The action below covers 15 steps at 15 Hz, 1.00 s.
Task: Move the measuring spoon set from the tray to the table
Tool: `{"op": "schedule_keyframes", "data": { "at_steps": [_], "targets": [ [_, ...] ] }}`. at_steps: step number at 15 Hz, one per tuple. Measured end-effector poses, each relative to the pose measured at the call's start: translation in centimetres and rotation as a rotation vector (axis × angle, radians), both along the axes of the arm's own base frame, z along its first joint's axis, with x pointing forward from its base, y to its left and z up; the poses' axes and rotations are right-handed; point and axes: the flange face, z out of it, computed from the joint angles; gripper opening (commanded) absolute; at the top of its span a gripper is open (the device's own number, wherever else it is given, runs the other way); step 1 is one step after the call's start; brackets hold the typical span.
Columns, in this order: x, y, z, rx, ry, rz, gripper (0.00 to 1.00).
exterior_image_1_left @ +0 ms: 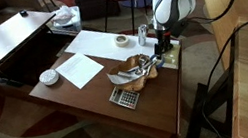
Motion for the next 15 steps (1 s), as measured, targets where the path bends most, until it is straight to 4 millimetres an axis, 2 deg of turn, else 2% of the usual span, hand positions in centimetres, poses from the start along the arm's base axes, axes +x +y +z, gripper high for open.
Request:
{"op": "schedule_keyframes", "data": {
  "at_steps": [4, 10, 12, 15],
  "targets": [
    [1.0, 0.3, 0.3, -0.011, -0.050, -0.024, 1.00],
    [4.9, 4.6, 0.5, -0.103, -0.288, -0.147, 1.00],
    [6.0, 4.8, 0.3, -0.154, -0.345, -0.202, 1.00],
    [7.1, 3.7, -0.2, -0.261, -0.381, -0.291, 1.00]
  ]
}}
